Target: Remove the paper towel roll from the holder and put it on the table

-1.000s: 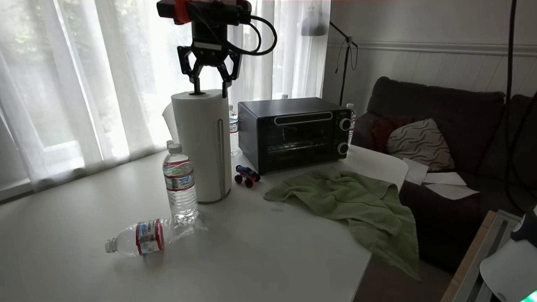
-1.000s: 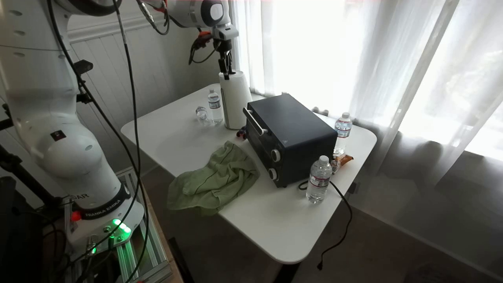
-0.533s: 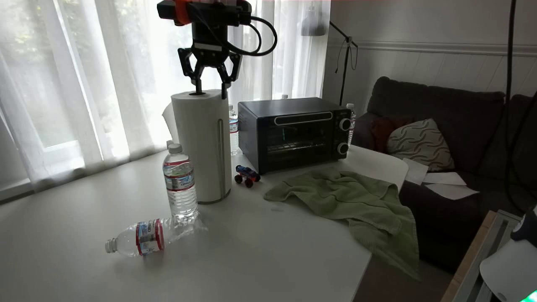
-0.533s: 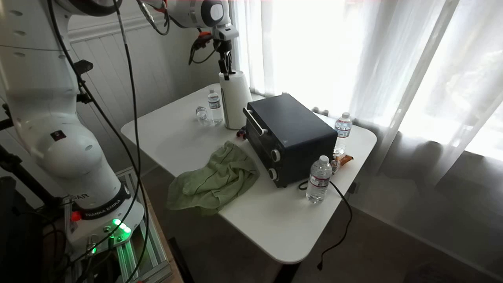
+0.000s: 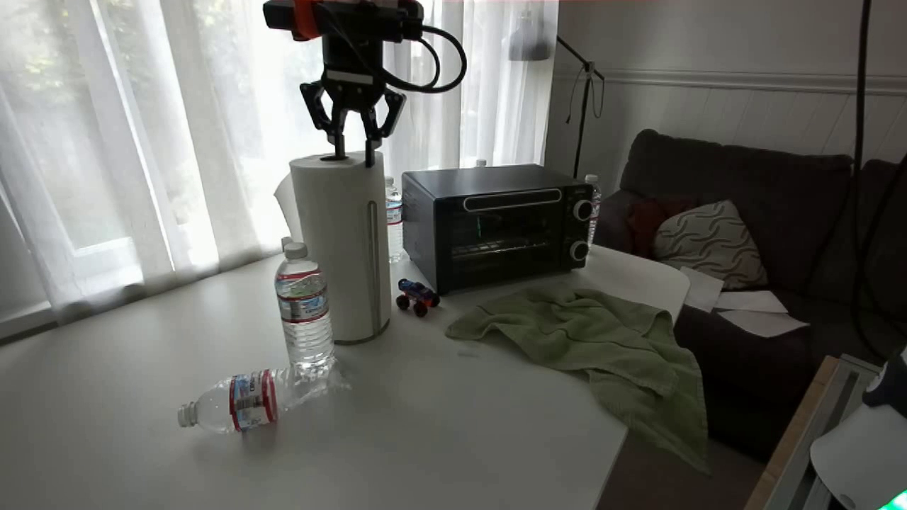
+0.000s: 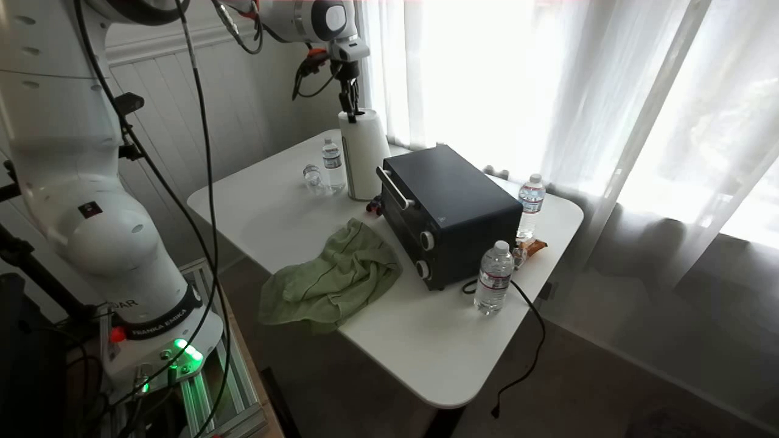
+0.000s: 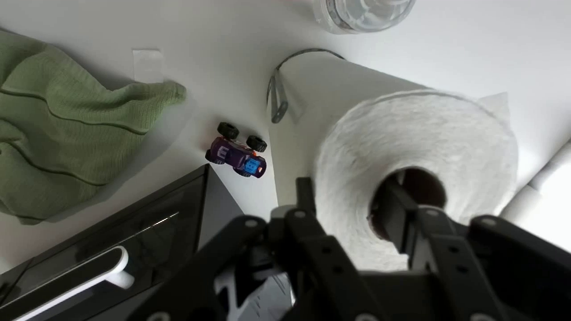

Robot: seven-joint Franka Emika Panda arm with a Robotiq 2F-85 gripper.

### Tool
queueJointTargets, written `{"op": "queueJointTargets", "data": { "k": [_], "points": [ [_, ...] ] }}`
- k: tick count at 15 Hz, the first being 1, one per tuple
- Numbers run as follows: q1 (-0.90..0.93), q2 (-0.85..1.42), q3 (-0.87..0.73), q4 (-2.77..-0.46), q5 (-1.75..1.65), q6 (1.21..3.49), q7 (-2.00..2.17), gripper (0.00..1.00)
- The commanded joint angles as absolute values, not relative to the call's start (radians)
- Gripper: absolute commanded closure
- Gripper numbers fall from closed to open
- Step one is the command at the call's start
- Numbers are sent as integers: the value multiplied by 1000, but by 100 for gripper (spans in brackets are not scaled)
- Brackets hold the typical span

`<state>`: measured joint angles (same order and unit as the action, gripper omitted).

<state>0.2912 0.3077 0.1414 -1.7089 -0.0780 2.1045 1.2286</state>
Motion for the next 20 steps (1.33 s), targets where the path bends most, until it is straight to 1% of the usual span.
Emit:
{"op": "queueJointTargets", "data": {
  "k": [1,2,3,4,5,6,7,8,15,20],
  "points": [
    [296,324,138,-1682,-63,2082,1232,87],
    [297,327,138,-1681,-64,2081,1232,91],
    [297,328,138,-1680,-63,2081,1231,98],
    [297,328,138,-1679,-63,2081,1231,100],
    [298,328,139,-1678,-63,2080,1231,100],
    [298,327,139,-1678,-63,2079,1231,97],
    [298,322,141,-1678,-60,2074,1229,99],
    [299,315,139,-1679,-65,2075,1234,98],
    [301,234,144,-1687,-72,2059,1241,98],
    [308,127,173,-1667,-63,1935,1234,98]
  ]
}}
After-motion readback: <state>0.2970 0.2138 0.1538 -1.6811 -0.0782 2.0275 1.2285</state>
